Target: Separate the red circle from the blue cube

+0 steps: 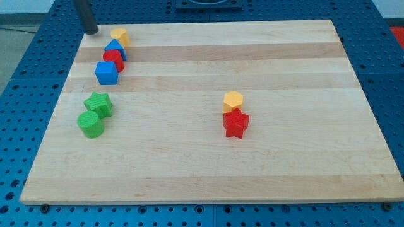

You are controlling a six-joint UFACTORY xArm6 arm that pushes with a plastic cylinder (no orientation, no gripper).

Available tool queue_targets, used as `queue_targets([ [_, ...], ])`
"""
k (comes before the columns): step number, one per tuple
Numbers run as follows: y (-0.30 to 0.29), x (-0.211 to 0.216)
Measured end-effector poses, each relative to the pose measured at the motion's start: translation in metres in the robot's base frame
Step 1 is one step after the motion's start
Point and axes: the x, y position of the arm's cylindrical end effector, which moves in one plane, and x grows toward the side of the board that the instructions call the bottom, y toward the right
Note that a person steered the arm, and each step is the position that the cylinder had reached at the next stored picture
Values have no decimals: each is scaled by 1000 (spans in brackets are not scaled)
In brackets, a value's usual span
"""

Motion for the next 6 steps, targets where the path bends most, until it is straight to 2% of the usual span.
queue_targets([
  [3, 47, 87],
  [4, 57, 90],
  [6, 124, 95],
])
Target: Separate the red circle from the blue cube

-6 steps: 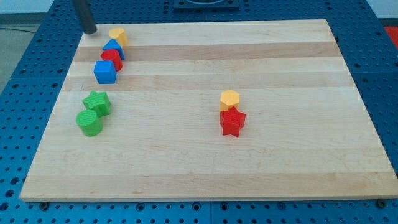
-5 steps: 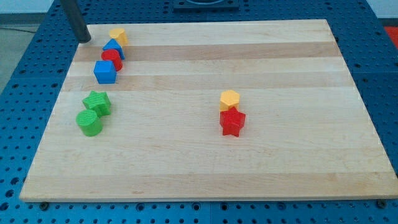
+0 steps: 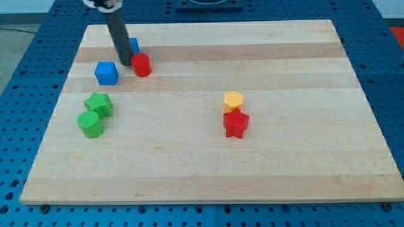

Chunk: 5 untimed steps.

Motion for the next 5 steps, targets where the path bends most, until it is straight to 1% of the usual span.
queue_targets([
  [2, 39, 38],
  [3, 69, 50],
  [5, 119, 57],
])
